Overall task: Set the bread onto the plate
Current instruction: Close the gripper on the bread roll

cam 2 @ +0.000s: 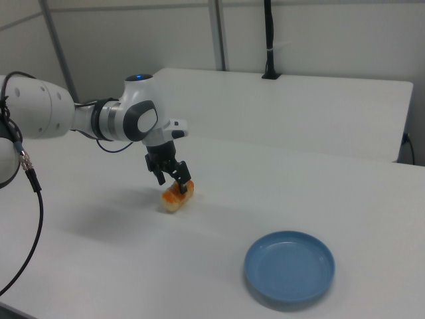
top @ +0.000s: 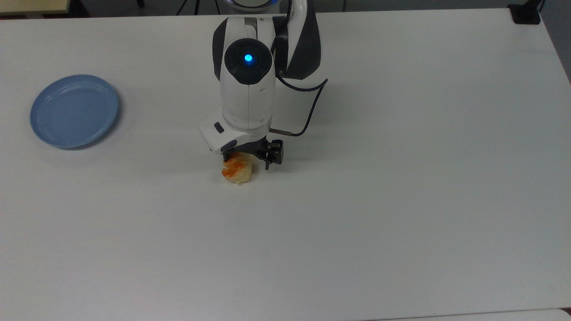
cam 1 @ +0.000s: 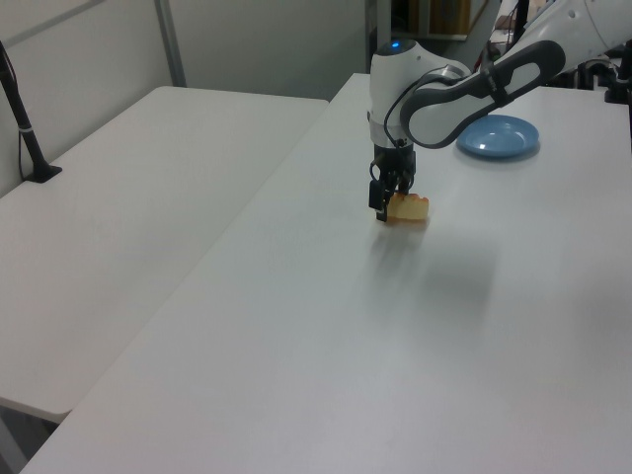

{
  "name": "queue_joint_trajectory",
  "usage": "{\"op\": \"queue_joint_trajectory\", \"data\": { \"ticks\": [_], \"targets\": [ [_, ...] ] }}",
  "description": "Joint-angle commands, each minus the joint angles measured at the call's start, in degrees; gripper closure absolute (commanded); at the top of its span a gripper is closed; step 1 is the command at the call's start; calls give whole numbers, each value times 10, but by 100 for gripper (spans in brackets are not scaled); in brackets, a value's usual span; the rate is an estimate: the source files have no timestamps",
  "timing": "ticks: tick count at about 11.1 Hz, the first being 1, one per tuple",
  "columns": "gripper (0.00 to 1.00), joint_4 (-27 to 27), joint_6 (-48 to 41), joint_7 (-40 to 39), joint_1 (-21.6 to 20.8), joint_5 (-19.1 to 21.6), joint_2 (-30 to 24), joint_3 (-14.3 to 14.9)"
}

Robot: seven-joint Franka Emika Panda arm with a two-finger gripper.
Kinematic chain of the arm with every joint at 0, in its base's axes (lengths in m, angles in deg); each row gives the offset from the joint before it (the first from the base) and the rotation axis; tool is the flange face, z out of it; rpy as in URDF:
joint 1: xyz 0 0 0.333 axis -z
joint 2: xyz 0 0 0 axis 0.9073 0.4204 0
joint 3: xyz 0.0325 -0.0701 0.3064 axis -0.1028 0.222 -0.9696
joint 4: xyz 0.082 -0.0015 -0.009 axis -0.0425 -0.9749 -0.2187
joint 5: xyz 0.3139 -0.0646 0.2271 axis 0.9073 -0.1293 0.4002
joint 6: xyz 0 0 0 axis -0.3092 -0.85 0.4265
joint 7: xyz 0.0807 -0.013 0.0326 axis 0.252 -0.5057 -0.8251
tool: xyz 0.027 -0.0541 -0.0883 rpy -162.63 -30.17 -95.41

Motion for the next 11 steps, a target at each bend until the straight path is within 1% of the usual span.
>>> {"op": "queue_joint_trajectory", "data": {
  "ticks": [1,6,8,11],
  "targets": [
    [0,6,-57,3,-5,12,-25,1],
    [0,-13,-53,-5,-1,12,-13,1],
    [19,-16,-51,-11,-1,12,-10,1],
    [56,-12,-52,-13,-1,12,-6,1]
  ]
}}
